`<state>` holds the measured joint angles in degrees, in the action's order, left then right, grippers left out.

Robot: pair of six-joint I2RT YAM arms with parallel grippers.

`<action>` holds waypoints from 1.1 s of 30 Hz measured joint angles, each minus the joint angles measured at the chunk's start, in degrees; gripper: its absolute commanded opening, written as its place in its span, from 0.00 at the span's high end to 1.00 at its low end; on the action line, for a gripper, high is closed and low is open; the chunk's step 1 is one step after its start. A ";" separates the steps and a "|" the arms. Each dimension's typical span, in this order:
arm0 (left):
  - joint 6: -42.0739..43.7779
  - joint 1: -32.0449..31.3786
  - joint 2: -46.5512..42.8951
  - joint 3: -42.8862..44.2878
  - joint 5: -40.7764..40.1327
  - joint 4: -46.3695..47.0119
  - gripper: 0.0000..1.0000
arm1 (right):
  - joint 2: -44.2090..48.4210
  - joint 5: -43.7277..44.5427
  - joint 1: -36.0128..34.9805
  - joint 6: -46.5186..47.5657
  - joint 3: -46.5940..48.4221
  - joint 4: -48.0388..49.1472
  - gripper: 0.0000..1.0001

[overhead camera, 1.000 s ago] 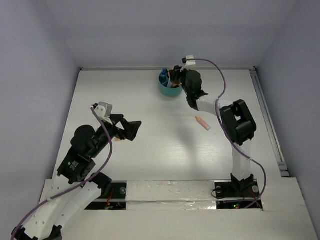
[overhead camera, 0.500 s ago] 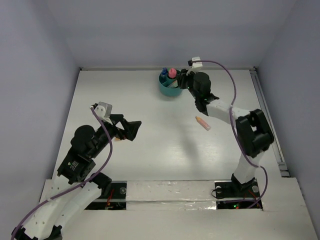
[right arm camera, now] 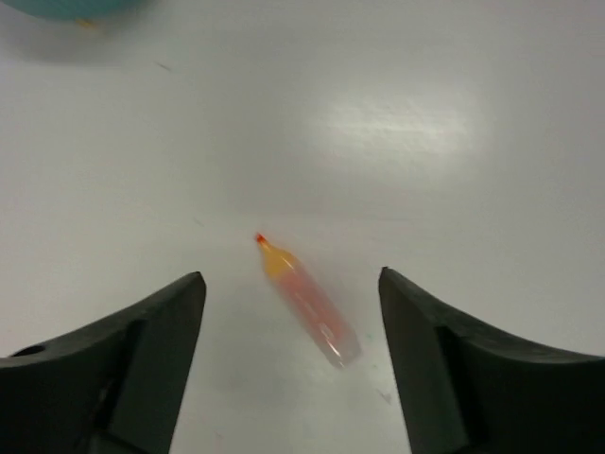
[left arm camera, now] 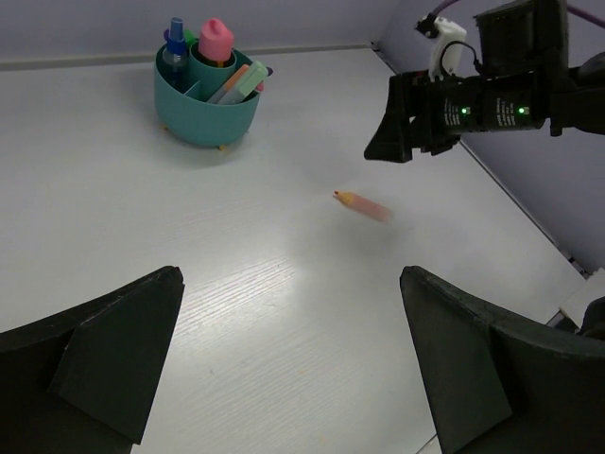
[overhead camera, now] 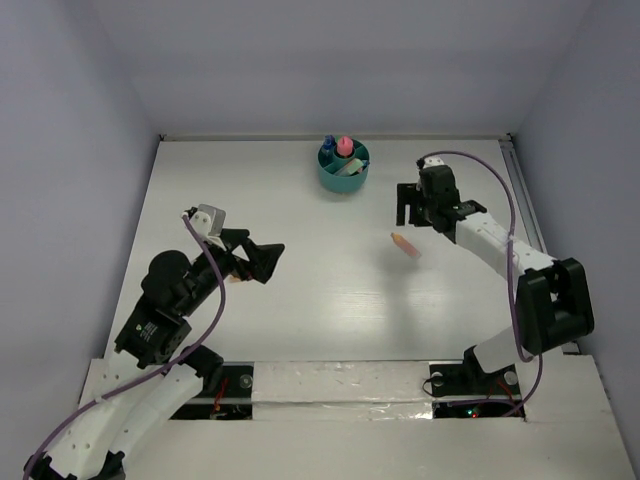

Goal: Sort the stationery into containers
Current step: Pick up the pen from the center of the board.

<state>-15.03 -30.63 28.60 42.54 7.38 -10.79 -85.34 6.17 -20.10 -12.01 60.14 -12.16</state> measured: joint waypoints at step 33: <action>-0.94 0.02 3.87 -0.96 5.73 1.22 0.01 | -20.87 -7.72 3.76 7.04 8.55 -13.29 0.90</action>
<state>-15.97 -30.61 32.47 41.58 13.10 -9.56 -106.21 -1.54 -16.34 -4.97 68.69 -25.45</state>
